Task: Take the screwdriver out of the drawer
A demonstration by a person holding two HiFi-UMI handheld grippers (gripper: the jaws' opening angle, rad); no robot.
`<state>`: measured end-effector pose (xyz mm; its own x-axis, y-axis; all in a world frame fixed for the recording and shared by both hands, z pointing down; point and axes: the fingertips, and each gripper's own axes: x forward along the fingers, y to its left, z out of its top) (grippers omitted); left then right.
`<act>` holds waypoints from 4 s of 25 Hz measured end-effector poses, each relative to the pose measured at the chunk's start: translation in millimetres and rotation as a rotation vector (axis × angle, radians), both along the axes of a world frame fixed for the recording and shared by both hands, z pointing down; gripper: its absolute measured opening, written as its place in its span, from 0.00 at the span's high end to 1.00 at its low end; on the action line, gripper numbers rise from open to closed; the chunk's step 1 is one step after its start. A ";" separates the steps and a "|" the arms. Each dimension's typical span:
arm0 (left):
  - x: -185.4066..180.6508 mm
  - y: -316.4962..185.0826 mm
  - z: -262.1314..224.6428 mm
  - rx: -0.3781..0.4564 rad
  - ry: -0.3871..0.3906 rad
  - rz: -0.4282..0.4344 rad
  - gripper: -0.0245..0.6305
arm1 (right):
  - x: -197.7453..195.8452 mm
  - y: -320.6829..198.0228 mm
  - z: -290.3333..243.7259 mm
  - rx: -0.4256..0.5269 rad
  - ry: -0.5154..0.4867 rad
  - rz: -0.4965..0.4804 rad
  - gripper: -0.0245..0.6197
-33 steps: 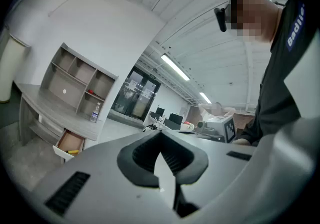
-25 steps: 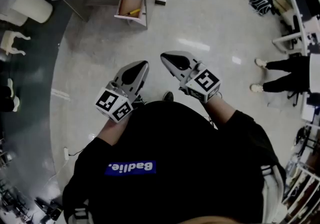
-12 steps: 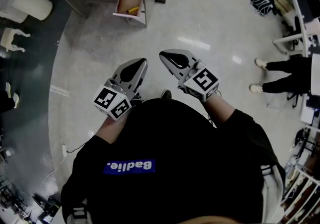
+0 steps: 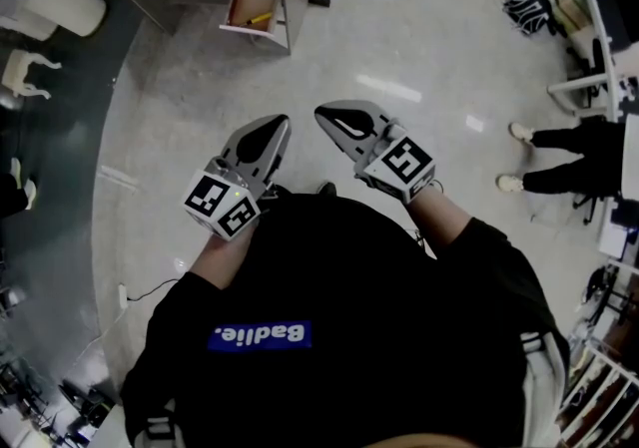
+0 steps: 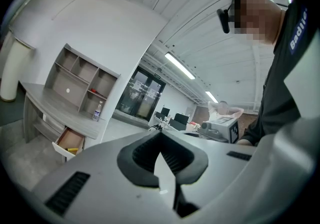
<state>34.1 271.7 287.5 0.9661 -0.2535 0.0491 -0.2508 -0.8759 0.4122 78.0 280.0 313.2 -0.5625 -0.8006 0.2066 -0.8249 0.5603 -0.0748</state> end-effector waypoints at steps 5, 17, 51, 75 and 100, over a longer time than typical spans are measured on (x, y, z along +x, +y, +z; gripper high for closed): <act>7.3 -8.1 -1.7 0.007 0.008 -0.002 0.96 | 7.0 -9.9 0.8 -0.001 0.008 -0.010 0.92; 2.0 -123.5 2.1 -0.002 0.040 0.029 0.96 | 2.4 -116.6 0.9 -0.007 0.023 0.028 0.92; 8.9 -355.1 15.3 -0.055 0.033 -0.146 0.96 | 22.9 -364.4 39.4 -0.122 0.093 -0.132 0.92; 20.6 -402.4 53.5 -0.099 0.033 -0.318 0.96 | 44.7 -427.4 140.3 -0.245 0.284 -0.268 0.91; -32.6 -413.6 99.6 -0.161 0.019 -0.331 0.96 | 29.5 -459.7 327.7 -0.475 0.622 -0.241 0.81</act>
